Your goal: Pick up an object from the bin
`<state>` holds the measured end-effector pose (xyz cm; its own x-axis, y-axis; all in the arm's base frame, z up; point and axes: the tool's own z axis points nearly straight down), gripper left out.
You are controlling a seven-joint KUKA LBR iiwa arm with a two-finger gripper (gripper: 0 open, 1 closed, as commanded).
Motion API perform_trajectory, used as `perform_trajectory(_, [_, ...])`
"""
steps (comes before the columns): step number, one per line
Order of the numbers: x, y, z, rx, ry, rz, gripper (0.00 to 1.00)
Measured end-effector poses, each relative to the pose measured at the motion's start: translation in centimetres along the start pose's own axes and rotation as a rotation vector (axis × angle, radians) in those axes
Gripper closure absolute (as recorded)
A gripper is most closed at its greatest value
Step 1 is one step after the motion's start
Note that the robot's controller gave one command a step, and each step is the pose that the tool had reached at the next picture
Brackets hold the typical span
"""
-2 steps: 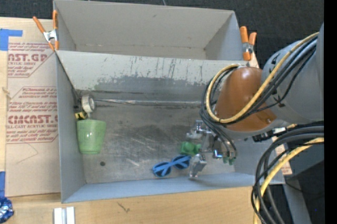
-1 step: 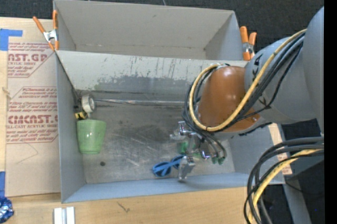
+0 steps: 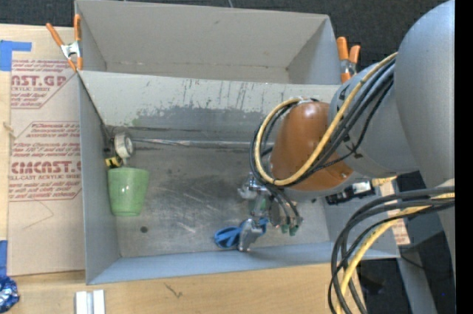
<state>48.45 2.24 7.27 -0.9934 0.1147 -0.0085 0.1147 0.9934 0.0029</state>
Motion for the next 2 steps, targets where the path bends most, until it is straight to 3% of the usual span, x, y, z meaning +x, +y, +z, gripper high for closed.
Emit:
perform_trajectory(1, [0.02, 0.70, -0.03, 0.005, -0.002, -0.041, 0.00])
perform_trajectory(2, [0.13, 0.92, -0.13, 0.002, 0.005, -0.044, 1.00])
